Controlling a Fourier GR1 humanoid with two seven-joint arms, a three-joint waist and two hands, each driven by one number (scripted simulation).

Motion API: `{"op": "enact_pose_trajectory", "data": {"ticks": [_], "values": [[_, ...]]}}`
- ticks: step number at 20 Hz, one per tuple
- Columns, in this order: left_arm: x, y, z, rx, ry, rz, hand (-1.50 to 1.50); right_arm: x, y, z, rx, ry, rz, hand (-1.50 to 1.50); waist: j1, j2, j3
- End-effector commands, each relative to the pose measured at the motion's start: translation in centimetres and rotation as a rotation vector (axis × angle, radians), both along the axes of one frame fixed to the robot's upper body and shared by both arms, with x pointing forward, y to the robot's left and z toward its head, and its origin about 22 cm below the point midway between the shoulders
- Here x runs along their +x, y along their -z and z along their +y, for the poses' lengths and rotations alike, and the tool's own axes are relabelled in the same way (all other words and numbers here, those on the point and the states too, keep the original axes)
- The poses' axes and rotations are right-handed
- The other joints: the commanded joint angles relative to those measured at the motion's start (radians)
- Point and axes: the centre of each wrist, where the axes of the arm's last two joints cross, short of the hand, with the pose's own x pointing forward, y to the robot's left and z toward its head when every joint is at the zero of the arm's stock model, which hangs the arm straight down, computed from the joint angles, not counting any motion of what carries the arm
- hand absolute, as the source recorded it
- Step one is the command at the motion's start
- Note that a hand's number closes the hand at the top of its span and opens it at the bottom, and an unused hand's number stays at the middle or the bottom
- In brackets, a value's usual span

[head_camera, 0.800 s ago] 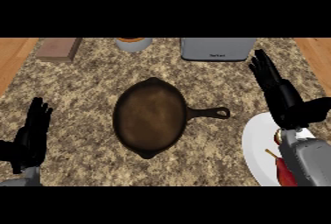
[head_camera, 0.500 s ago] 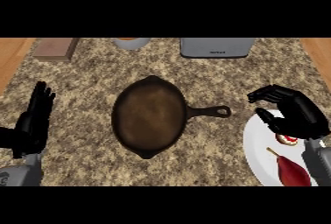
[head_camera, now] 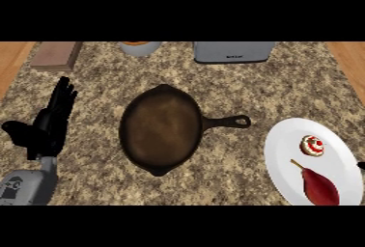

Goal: Pick the cupcake from the plate and place it in the pan

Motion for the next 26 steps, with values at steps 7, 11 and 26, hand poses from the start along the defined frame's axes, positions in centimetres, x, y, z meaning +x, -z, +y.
{"op": "enact_pose_trajectory", "data": {"ticks": [7,11,26], "values": [[1.0,-1.4,-0.3,0.013,0.03,0.012,0.0,-2.9,-11.6,-8.4,-0.475,-0.099,0.093,-1.5,0.02,-0.002,-0.006],[1.9,-2.4,-2.7,0.015,0.04,0.013,0.0,-0.2,-14.2,-7.0,-0.507,-0.07,0.135,-1.5,0.037,-0.001,-0.006],[1.7,-2.5,-1.4,0.038,0.029,0.009,0.0,3.2,-15.5,0.3,-0.519,-0.245,0.161,-1.5,0.028,-0.004,-0.006]]}}
